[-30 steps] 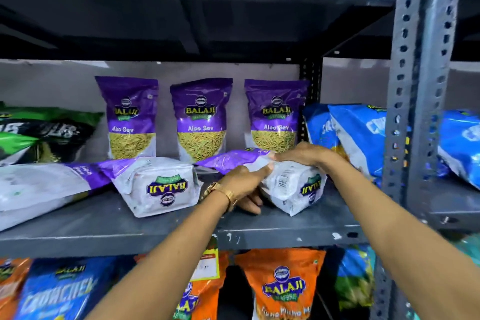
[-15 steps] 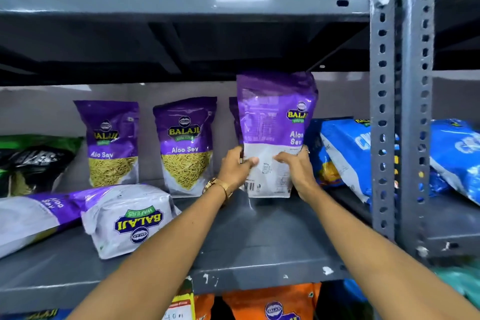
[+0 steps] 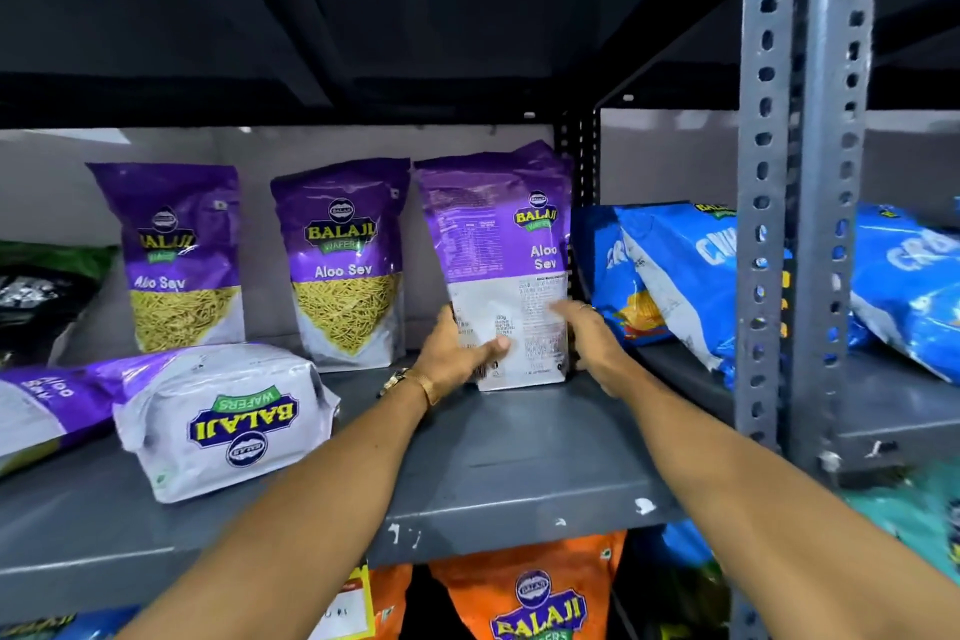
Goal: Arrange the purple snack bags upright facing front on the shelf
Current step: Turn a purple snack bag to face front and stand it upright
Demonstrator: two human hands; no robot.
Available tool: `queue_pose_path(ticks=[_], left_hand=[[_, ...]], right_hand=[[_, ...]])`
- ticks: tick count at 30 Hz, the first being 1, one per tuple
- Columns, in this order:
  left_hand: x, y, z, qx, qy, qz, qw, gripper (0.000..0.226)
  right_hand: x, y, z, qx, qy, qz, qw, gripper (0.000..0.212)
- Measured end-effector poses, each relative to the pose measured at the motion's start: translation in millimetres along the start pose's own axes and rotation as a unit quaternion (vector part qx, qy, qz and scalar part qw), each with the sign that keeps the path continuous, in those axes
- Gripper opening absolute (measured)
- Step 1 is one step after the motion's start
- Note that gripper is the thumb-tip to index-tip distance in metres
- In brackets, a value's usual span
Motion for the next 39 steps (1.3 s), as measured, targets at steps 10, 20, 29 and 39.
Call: queue_pose_path(ticks=[10, 20, 29, 39], left_hand=[[-14.8, 7.6, -4.5, 0.006, 0.002, -0.086, 0.996, 0.033], [14.9, 32.5, -22.5, -0.040, -0.051, 0.015, 0.998, 0.107], [10.4, 25.4, -20.1, -0.018, 0.012, -0.009, 1.000, 0.076], [-20.7, 13.1, 4.1, -0.069, 0.068, 0.000, 0.995, 0.034]], right_hand=[[-30.8, 10.5, 11.1, -0.095, 0.043, -0.203, 0.974, 0.076], [-18.9, 0.4, -1.6, -0.010, -0.100, -0.107, 0.989, 0.049], [-27.9, 2.6, 1.9, -0.051, -0.123, -0.198, 0.971, 0.047], [-0.8, -11.2, -9.7, 0.037, -0.076, -0.070, 0.994, 0.043]])
Point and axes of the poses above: each hand's wrist, its own y-axis away from the middle knuckle, its own x-axis out of the palm, z = x × y, the point moved 6 cm from there along -y, towards the middle knuckle, and after that the axes turned 8 degrees about y, right-handed, at the moved point
